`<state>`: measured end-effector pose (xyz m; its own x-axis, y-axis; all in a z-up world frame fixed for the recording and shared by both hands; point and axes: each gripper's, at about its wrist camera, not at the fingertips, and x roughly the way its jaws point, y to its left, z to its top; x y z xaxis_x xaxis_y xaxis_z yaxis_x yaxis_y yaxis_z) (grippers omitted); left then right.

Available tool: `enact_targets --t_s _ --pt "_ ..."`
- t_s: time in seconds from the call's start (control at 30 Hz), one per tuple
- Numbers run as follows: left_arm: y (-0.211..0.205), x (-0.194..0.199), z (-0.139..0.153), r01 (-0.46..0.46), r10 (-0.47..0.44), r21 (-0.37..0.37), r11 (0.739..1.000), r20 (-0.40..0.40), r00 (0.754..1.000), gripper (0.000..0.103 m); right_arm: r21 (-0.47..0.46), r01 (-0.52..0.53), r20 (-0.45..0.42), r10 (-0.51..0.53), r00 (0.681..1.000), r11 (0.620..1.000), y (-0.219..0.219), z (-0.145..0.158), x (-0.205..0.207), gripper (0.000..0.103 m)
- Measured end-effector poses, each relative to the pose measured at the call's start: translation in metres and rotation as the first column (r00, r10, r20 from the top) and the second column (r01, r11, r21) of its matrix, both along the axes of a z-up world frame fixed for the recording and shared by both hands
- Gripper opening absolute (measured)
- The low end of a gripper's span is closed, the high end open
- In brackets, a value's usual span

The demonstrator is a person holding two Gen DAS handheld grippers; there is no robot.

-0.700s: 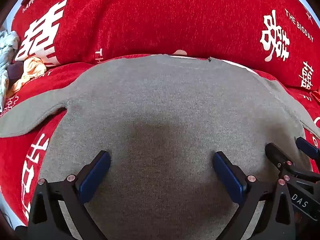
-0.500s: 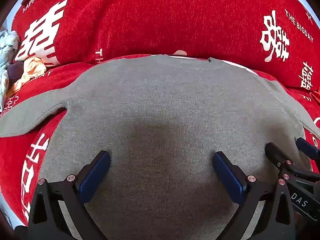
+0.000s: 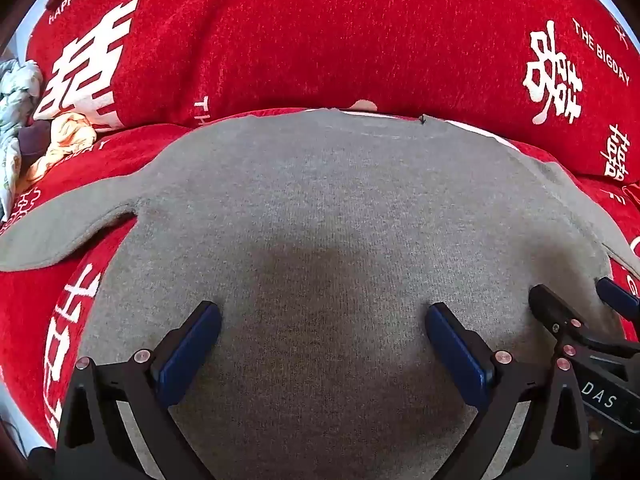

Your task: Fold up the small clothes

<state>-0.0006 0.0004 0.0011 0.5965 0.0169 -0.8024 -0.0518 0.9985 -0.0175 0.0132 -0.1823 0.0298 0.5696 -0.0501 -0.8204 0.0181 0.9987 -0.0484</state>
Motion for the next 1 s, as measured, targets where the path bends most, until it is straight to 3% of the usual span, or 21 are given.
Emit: enact_targets --t_s 0.3,0.73,0.87,1.0 --pt "-0.001 -0.001 0.0 -0.013 0.013 0.002 1.0 -0.001 1.0 0.103 0.004 -0.004 0.004 0.004 1.0 1.0 -0.001 -0.003 -0.001 0.102" --pt "0.001 0.005 0.008 -0.012 0.013 0.022 1.0 -0.073 0.997 0.103 -0.023 -0.046 -0.025 0.045 0.999 0.999 0.004 0.005 0.0 0.102" --pt "0.004 0.0 0.026 -0.061 0.061 0.053 0.997 -0.01 0.998 0.103 -0.014 -0.077 0.002 0.077 0.997 0.997 0.007 0.015 -0.003 0.102" --pt "0.003 0.004 0.039 -0.073 0.073 0.063 0.995 -0.004 0.997 0.103 0.017 -0.096 0.02 0.095 0.995 0.995 0.01 0.025 0.001 0.102"
